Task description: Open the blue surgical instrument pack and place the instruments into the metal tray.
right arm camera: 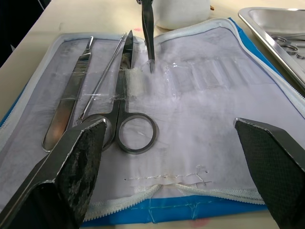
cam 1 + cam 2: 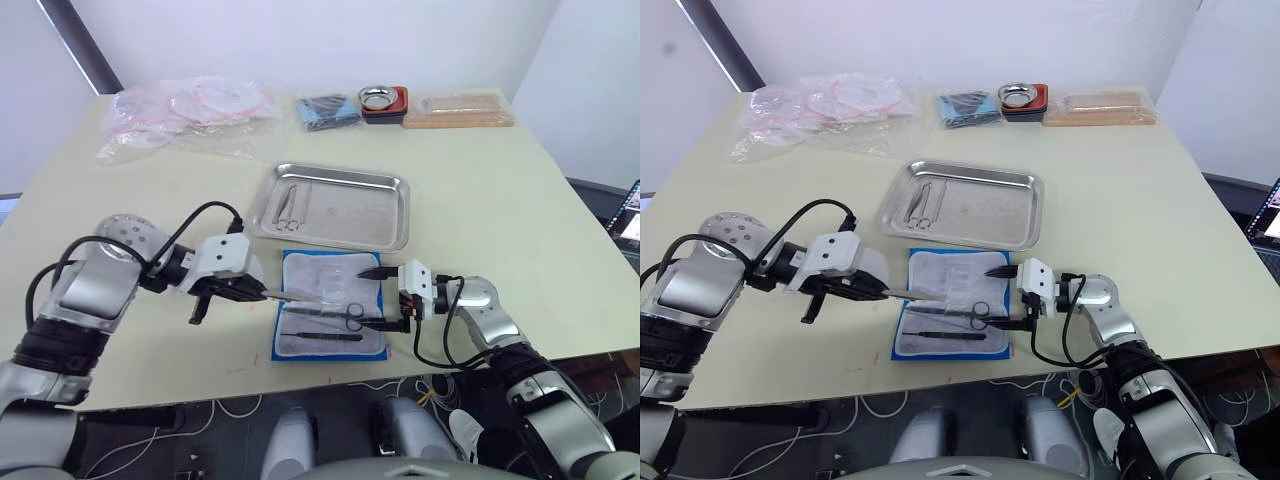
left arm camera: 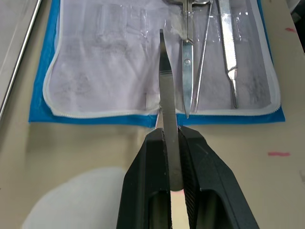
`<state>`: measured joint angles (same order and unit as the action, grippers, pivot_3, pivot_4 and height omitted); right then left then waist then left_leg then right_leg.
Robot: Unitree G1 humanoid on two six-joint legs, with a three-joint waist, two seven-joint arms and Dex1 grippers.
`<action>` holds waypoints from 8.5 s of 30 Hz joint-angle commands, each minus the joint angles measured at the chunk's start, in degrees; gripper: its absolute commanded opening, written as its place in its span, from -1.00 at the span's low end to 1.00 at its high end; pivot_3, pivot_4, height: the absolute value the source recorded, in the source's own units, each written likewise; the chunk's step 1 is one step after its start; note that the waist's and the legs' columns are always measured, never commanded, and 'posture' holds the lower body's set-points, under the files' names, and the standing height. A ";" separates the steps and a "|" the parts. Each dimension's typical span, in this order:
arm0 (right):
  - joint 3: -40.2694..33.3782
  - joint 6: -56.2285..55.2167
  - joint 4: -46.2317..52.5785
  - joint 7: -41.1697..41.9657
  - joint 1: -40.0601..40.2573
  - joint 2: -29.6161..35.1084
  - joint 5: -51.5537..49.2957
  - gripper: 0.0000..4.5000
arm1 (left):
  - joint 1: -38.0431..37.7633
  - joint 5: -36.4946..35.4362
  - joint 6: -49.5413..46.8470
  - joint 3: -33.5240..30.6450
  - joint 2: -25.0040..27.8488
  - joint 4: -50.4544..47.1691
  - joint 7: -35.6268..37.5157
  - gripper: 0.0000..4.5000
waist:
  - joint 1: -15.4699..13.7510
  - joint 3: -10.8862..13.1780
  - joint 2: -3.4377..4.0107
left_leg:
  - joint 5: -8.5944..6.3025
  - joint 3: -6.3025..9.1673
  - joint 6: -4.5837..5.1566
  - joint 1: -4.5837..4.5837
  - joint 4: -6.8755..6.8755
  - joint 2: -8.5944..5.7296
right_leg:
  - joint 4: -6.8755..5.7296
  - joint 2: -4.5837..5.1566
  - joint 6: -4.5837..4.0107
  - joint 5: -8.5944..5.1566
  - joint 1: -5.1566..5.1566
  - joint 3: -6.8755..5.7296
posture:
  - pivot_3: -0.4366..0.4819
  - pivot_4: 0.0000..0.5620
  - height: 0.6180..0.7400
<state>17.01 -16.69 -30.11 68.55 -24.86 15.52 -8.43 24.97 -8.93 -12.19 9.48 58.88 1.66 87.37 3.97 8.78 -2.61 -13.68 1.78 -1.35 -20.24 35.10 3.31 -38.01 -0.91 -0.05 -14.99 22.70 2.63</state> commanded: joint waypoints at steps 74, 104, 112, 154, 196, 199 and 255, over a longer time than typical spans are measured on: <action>4.41 1.62 -7.50 -0.78 4.20 -0.34 6.03 1.00 | 12.95 4.95 -35.97 -11.65 -52.38 6.06 -85.97 -0.96 | 0.05 -0.12 -0.35 | -0.01 0.32 -0.06 0.52 -0.05 -0.14 | 0.03 -0.16 0.26 0.15 -1.03 -0.18 | -0.05 -0.47 1.00; 4.10 1.44 -7.87 -1.24 4.09 -0.41 5.95 1.00 | 11.60 3.57 -35.91 -11.83 -51.23 1.59 -83.74 -0.10 | 0.11 -0.10 -0.32 | -0.04 0.30 -0.11 0.52 -0.05 -0.15 | 0.07 -0.13 0.25 0.14 -1.01 -0.21 | -0.05 -0.47 1.00; 4.09 1.46 -8.18 -1.11 3.84 -0.46 5.96 1.00 | 7.81 0.47 -30.26 -10.36 -43.35 -3.76 -71.16 -0.10 | 0.16 0.00 -0.16 | -0.12 0.34 -0.24 0.53 -0.06 -0.13 | 0.09 -0.09 0.06 0.03 -0.98 -0.21 | -0.05 -0.47 1.00; 3.56 2.00 -6.71 0.26 4.49 1.50 5.54 1.00 | -20.57 -21.63 5.11 -19.54 -6.99 -10.21 -2.18 0.98 | -0.11 0.13 -0.07 | -0.18 -0.28 -0.29 0.43 -0.63 0.30 | 0.53 1.13 -0.02 -0.02 0.09 -0.27 | -0.05 -0.47 1.00; -10.49 22.07 40.63 -2.23 14.05 13.53 -15.80 1.00 | -15.07 -9.29 19.15 -4.53 -18.34 4.48 -4.84 0.98 | -2.22 1.44 1.18 | -0.15 -0.23 -0.23 -2.48 0.55 -0.25 | 0.07 0.70 0.46 0.43 2.17 -1.08 | -0.05 -0.47 1.00; -11.94 24.29 45.52 -2.50 15.91 16.33 -17.58 1.00 | -14.07 -7.75 21.12 -3.00 -19.75 7.33 -5.43 0.98 | -2.31 1.44 1.19 | -0.16 -0.17 -0.23 -2.51 0.73 -0.25 | 0.06 0.71 0.48 0.44 2.09 -1.15 | -0.05 -0.47 1.00; 6.43 41.97 45.92 -16.73 0.33 17.65 -0.07 1.00 | -12.40 -0.95 26.42 6.21 -24.96 22.64 -7.99 0.98 | -3.11 -0.79 2.83 | -0.17 -0.10 -0.12 -1.50 1.33 -0.67 | -0.07 -0.07 0.85 0.66 0.75 0.47 | -0.05 -0.47 1.00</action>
<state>23.01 24.84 15.37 51.31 -23.45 33.42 -9.18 15.66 -15.72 16.27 11.34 33.48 21.84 79.46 0.86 7.98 0.21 -13.85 1.69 -1.47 -21.76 36.43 2.64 -38.07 -0.98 0.80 -14.34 23.45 3.10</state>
